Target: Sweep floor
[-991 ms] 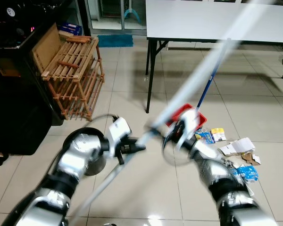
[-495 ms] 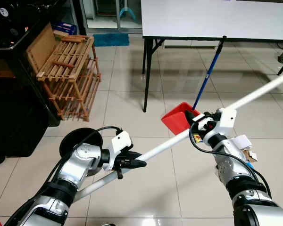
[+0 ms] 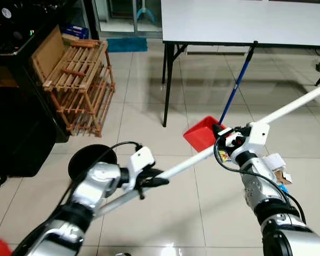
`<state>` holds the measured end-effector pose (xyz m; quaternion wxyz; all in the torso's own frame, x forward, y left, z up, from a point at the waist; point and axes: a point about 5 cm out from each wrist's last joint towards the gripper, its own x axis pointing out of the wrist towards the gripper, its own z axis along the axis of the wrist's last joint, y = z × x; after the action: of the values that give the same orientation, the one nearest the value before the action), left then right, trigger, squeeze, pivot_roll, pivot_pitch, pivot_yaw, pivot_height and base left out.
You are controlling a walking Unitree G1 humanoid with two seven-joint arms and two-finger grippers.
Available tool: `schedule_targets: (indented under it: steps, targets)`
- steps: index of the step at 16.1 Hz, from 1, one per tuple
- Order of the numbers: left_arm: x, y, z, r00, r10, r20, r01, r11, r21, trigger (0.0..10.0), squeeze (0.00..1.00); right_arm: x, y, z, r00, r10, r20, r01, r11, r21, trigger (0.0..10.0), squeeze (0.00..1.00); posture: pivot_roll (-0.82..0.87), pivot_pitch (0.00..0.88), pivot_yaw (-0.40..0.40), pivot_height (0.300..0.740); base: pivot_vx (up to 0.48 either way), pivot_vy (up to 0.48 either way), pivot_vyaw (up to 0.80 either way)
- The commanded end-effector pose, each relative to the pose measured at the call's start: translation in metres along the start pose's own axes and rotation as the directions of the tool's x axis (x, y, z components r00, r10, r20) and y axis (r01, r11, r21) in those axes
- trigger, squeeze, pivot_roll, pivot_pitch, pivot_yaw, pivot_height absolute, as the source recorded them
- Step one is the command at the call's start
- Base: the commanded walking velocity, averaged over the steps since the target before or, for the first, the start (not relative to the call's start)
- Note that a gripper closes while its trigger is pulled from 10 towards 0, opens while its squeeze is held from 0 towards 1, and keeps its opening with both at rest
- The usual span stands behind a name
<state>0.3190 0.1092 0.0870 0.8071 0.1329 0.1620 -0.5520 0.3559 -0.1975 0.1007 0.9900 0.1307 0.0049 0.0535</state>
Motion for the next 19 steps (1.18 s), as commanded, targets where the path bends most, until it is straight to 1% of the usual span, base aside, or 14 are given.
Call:
schedule_targets:
  steps: [1, 2, 4, 6, 8, 10, 12, 14, 16, 17, 18, 19]
  targets:
    - [-0.003, 0.014, 0.031, 0.99, 0.07, 0.12, -0.08, 0.994, 0.077, 10.0, 0.0, -0.01, -0.014, -0.017, 0.993, -0.082, -0.081, 0.082, 0.997, -0.001, 10.0, 0.0, 0.01, 0.14, -0.007, 0.74, 0.0, 0.0, 0.0]
    - [-0.003, 0.017, 0.032, 0.987, 0.101, 0.128, -0.111, 0.991, 0.076, 10.0, 0.0, -0.011, -0.018, -0.015, 0.992, -0.103, -0.079, 0.103, 0.995, -0.006, 10.0, 0.0, 0.01, 0.139, -0.007, 0.74, 0.0, 0.0, 0.0]
    - [-0.004, 0.023, 0.033, 0.974, 0.183, 0.134, -0.193, 0.979, 0.062, 10.0, 0.0, -0.012, -0.021, -0.014, 0.991, -0.109, -0.079, 0.109, 0.994, -0.011, 10.0, 0.0, 0.01, 0.137, -0.008, 0.74, 0.0, 0.0, 0.0]
    - [-0.002, 0.024, 0.031, 0.97, 0.203, 0.134, -0.213, 0.975, 0.067, 10.0, 0.0, -0.012, -0.021, -0.015, 0.99, -0.114, -0.078, 0.113, 0.993, -0.016, 10.0, 0.0, 0.01, 0.135, -0.008, 0.74, 0.0, 0.0, 0.0]
    - [-0.001, 0.026, 0.029, 0.964, 0.241, 0.111, -0.252, 0.962, 0.102, 10.0, 0.0, -0.011, -0.018, -0.014, 0.992, -0.106, -0.063, 0.106, 0.994, -0.012, 10.0, 0.0, 0.01, 0.133, -0.008, 0.74, 0.0, 0.0, 0.0]
    - [-0.001, 0.027, 0.027, 0.963, 0.249, 0.102, -0.26, 0.958, 0.119, 10.0, 0.0, -0.009, -0.016, -0.012, 0.994, -0.09, -0.055, 0.089, 0.996, -0.017, 10.0, 0.0, 0.01, 0.133, -0.009, 0.74, 0.0, 0.0, 0.0]
    - [-0.002, 0.031, 0.027, 0.952, 0.29, 0.103, -0.301, 0.945, 0.129, 10.0, 0.0, -0.008, -0.014, -0.01, 0.996, -0.079, -0.046, 0.078, 0.997, -0.014, 10.0, 0.0, 0.01, 0.134, -0.009, 0.74, 0.0, 0.0, 0.0]
    - [0.001, 0.027, 0.025, 0.962, 0.253, 0.102, -0.266, 0.953, 0.144, 10.0, 0.0, -0.006, -0.007, -0.009, 0.999, -0.02, -0.036, 0.019, 1.0, -0.018, 10.0, 0.0, 0.01, 0.135, -0.011, 0.74, 0.0, 0.0, 0.0]
    - [0.005, 0.015, 0.023, 0.984, 0.142, 0.112, -0.157, 0.977, 0.141, 10.0, 0.0, -0.004, 0.0, -0.01, 0.999, 0.021, -0.033, -0.021, 1.0, -0.01, 10.0, 0.0, 0.01, 0.135, -0.011, 0.74, 0.0, 0.0, 0.0]
    - [0.006, 0.014, 0.024, 0.983, 0.137, 0.125, -0.153, 0.979, 0.135, 10.0, 0.0, -0.003, 0.003, -0.01, 0.999, 0.04, -0.032, -0.039, 0.999, 0.004, 10.0, 0.0, 0.01, 0.137, -0.01, 0.74, 0.0, 0.0, 0.0]
    - [0.007, 0.014, 0.024, 0.981, 0.14, 0.131, -0.157, 0.979, 0.131, 10.0, 0.0, -0.003, 0.004, -0.01, 0.998, 0.048, -0.031, -0.047, 0.999, 0.013, 10.0, 0.13, 0.01, 0.137, -0.011, 0.74, 0.0, 0.0, 0.0]
    - [0.007, 0.015, 0.025, 0.98, 0.143, 0.136, -0.16, 0.979, 0.126, 10.0, 0.0, -0.003, 0.005, -0.011, 0.998, 0.053, -0.032, -0.052, 0.998, 0.03, 10.0, 1.0, 0.01, 0.138, -0.012, 0.74, 0.0, 0.0, 0.0]
